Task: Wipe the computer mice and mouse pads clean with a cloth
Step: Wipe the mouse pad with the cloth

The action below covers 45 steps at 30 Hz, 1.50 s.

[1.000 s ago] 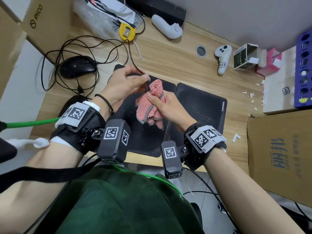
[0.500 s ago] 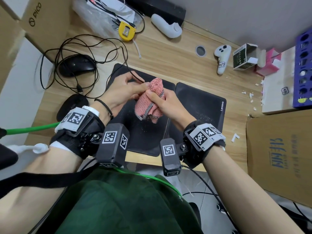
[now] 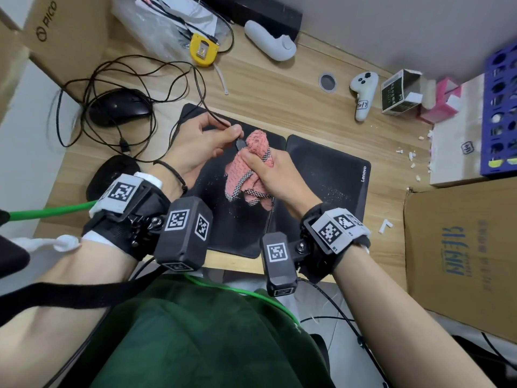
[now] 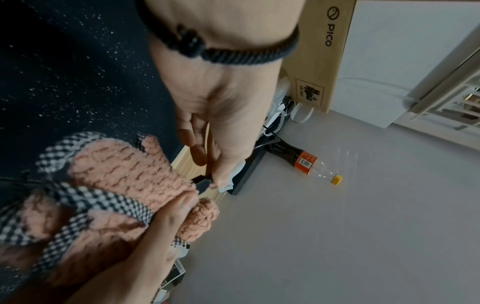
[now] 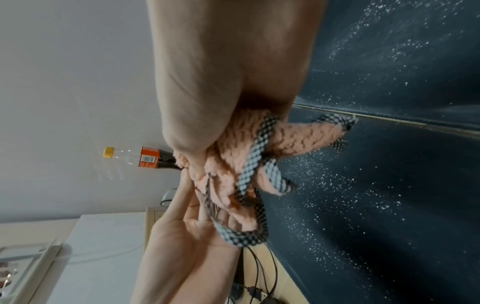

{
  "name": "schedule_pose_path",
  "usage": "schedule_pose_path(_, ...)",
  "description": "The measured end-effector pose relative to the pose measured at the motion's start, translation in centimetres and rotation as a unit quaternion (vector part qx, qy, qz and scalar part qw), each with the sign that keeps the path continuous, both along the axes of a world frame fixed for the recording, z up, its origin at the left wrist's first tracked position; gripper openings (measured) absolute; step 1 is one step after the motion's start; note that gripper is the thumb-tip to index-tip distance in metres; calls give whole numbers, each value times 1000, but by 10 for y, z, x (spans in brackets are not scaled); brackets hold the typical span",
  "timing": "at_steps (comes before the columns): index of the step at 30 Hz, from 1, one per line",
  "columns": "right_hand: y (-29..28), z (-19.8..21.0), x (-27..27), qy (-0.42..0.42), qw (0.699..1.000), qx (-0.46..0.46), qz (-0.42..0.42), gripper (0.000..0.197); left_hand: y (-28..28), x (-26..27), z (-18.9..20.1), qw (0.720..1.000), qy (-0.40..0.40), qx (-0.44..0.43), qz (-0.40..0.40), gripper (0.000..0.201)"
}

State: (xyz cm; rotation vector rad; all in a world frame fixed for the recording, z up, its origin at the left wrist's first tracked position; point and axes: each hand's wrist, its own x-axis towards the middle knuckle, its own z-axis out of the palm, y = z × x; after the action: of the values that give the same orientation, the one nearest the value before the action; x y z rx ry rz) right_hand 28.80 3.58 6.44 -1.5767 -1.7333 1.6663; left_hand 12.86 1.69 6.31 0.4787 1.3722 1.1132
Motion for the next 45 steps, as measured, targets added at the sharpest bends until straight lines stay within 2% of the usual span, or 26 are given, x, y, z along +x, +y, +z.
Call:
schedule_pose_path(6,-2,2,4,23,999,-37,4,30,-3,3,-4,999,-32,-7,13,17)
schedule_pose_path(10,-2,3,6,41,998,-43,19,6,0,3,-3,999,-49,7,23,17)
schedule_pose_path(11,-2,5,6,46,998,-49,18,7,0,2,-2,998,-50,10,25,17)
schedule_pose_path(13,-1,6,5,53,997,-55,-4,11,1,2,-4,998,-51,9,29,18)
schedule_pose_path(15,2,7,4,72,994,-68,-49,5,0,3,-5,998,-49,5,26,18)
schedule_pose_path(19,10,9,5,125,981,-124,-86,19,-1,3,-7,999,-40,4,34,20)
schedule_pose_path(22,11,10,3,104,983,-142,-54,31,0,5,-8,999,-29,11,18,19)
schedule_pose_path(25,9,12,1,130,974,-184,-4,53,0,8,-8,1000,-14,18,-6,19)
schedule_pose_path(29,10,14,1,154,961,-229,0,47,1,7,-12,1000,-8,15,-6,19)
schedule_pose_path(31,11,10,2,133,968,-212,10,44,0,6,-14,1000,-4,14,4,19)
schedule_pose_path(33,11,7,3,103,979,-171,36,33,0,5,-15,1000,0,14,19,19)
schedule_pose_path(37,13,6,3,51,992,-94,64,44,3,3,-15,999,-15,20,30,19)
schedule_pose_path(41,17,4,6,31,994,-52,86,37,5,2,-14,999,-6,30,21,20)
schedule_pose_path(45,23,2,6,-9,997,-22,80,50,8,1,-12,999,4,32,23,20)
